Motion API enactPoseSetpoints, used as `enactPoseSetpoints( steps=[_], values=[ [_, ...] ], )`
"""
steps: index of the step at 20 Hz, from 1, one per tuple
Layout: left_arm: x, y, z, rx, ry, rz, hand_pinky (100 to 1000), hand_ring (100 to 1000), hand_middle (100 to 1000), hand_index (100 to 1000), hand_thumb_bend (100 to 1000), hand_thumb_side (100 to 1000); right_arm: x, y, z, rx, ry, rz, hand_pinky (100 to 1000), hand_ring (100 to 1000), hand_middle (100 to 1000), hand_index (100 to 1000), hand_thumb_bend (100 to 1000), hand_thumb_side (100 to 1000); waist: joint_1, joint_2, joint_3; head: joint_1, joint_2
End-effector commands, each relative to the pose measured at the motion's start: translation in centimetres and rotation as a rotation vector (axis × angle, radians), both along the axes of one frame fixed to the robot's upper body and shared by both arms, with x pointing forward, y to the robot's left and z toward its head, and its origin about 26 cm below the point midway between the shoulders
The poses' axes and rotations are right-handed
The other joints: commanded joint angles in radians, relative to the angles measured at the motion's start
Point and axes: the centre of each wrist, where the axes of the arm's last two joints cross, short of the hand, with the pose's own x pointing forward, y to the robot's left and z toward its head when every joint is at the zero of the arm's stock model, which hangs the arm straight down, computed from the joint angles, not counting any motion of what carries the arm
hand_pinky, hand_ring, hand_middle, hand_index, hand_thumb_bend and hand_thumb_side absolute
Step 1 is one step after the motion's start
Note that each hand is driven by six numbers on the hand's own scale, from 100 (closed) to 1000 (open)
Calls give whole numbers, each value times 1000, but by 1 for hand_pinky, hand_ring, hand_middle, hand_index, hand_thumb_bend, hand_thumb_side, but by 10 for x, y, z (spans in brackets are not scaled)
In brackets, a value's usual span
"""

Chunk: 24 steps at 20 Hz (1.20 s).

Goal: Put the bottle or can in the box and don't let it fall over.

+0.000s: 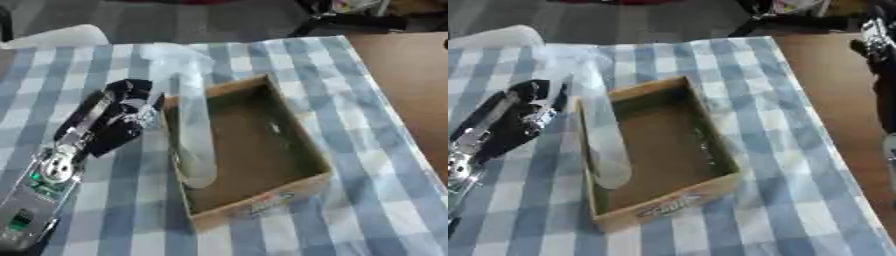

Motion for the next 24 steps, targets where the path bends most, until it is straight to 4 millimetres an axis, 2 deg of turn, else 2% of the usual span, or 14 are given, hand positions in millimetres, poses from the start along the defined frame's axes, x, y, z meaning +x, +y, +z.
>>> enactPoseSetpoints(
  steps=[1,3,4,5,6,8,10,13,15,18,19,22,24],
  values=[
    [-4,11,11,-6,-31,26,698,838,786,829,229,753,-3,-5,9,-19,-24,-12,931,1000,1000,880,100,517,-3,-24,2,-3,-3],
    [-5,13,10,-13,-27,27,697,839,785,827,225,752,-3,-5,9,-18,-21,-9,931,1000,1000,880,100,535,-4,-25,3,-6,-7],
    [-6,14,10,-14,-30,25,693,838,783,813,218,697,-3,-5,9,-19,-20,-8,931,1000,1000,880,100,535,-5,-25,3,-6,-8],
    [-6,14,10,-14,-34,23,691,838,783,811,213,682,-3,-5,9,-19,-19,-7,931,1000,1000,880,100,536,-5,-25,2,-6,-10],
    [-6,15,9,-13,-34,22,681,834,780,800,152,518,-3,-5,8,-19,-19,-6,931,1000,1000,880,100,536,-6,-25,2,-6,-11],
    [-6,17,6,-11,-18,16,683,833,776,794,103,405,-3,-5,8,-18,-18,-6,930,1000,1000,880,100,537,-6,-24,2,-6,-11],
    [-5,19,3,-1,3,11,683,832,772,789,100,306,-2,-5,8,-17,-16,-8,930,1000,1000,879,100,537,-6,-23,1,-5,-9],
    [-5,23,2,-1,16,22,676,829,769,783,100,321,-3,-5,8,-18,-15,-11,930,1000,1000,879,100,537,-5,-22,1,-5,-8],
    [-7,27,4,-19,3,47,665,824,767,777,100,395,-3,-5,7,-18,-15,-12,930,1000,1000,879,100,537,-5,-22,2,-6,-8],
    [-11,37,8,-66,-32,128,648,815,777,780,100,769,-3,-6,7,-19,-15,-15,930,1000,1000,878,100,536,-5,-22,3,-9,-9],
    [-13,42,10,-88,-55,169,648,816,785,791,108,802,-3,-6,7,-19,-15,-17,929,1000,1000,878,100,536,-5,-22,4,-10,-9],
    [-20,57,19,-152,-147,306,621,811,799,797,100,739,-4,-7,7,-21,-16,-22,929,1000,1000,878,100,536,-4,-23,6,-14,-7],
    [-25,68,25,-198,-212,407,559,790,786,776,100,697,-4,-8,8,-21,-16,-25,929,1000,1000,878,100,536,-3,-24,8,-16,-7]
  ],
)
